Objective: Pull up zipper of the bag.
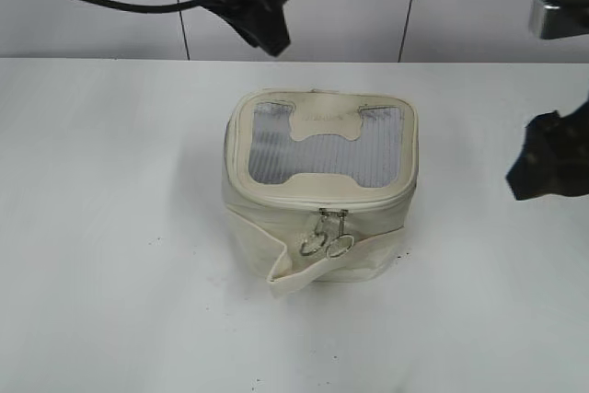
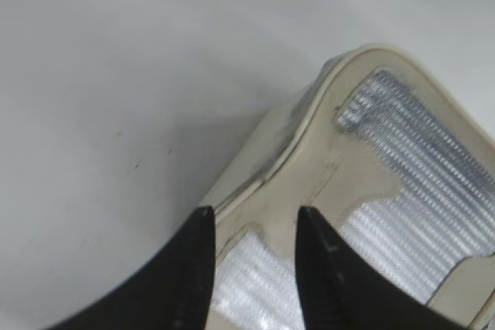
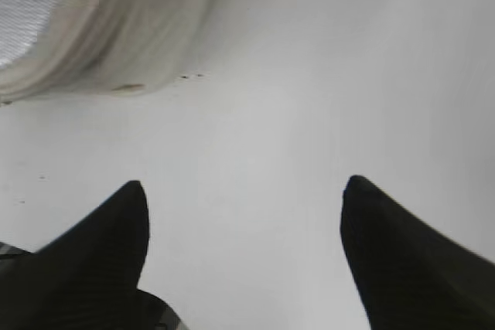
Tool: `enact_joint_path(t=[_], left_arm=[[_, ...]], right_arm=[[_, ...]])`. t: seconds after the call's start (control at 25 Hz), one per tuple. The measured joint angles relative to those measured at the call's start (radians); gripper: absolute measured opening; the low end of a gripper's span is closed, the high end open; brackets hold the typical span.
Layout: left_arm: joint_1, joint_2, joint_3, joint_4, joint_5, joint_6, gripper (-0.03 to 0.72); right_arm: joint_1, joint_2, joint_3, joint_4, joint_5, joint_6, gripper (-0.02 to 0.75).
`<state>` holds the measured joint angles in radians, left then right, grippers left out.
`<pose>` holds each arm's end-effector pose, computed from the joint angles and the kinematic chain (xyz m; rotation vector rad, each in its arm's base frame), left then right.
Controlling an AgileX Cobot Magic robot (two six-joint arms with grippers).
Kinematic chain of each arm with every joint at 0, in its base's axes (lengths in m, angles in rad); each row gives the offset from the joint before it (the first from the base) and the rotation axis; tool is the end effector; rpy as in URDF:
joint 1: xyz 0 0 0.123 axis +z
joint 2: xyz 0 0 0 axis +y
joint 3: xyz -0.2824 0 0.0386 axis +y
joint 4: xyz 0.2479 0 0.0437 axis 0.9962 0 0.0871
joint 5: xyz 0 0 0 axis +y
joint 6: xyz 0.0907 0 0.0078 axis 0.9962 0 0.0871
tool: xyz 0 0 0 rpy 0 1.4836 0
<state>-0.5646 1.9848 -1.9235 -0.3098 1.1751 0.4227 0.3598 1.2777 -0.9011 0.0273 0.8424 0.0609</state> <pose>0.3547 -0.2550 0.3153 1.2129 2.4218 -0.4649 0.2245 0.0864 0.2715 -0.3856 2.6854 0.1588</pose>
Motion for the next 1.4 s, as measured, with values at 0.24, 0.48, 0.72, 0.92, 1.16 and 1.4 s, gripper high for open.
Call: enact_joint_path(t=[0.24, 0.48, 0.72, 0.92, 1.16, 1.4], left_arm=[[0.014, -0.104, 0.005, 0.197, 0.041, -0.152, 0.276], [0.014, -0.289, 0.069, 0.226, 0.040, -0.187, 0.276], [0.014, -0.562, 0.367, 0.231, 0.040, -0.208, 0.276], [0.014, -0.832, 0.703, 0.231, 0.042, -0.210, 0.276], [0.014, -1.244, 1.081, 0.208, -0.011, -0.210, 0.276], [0.014, -1.584, 1.333, 0.203, -0.093, -0.210, 0.276]], right_arm=[[-0.084, -0.140, 0.020, -0.036, 0.107, -0.003, 0.573], [-0.088, -0.346, 0.111, -0.039, 0.184, -0.003, 0.573], [-0.088, -0.602, 0.265, -0.027, 0.224, -0.006, 0.573], [-0.088, -0.836, 0.353, 0.017, 0.226, -0.040, 0.530], [-0.088, -1.077, 0.398, 0.042, 0.220, -0.052, 0.468], [-0.088, -1.157, 0.398, 0.046, 0.218, -0.061, 0.450]])
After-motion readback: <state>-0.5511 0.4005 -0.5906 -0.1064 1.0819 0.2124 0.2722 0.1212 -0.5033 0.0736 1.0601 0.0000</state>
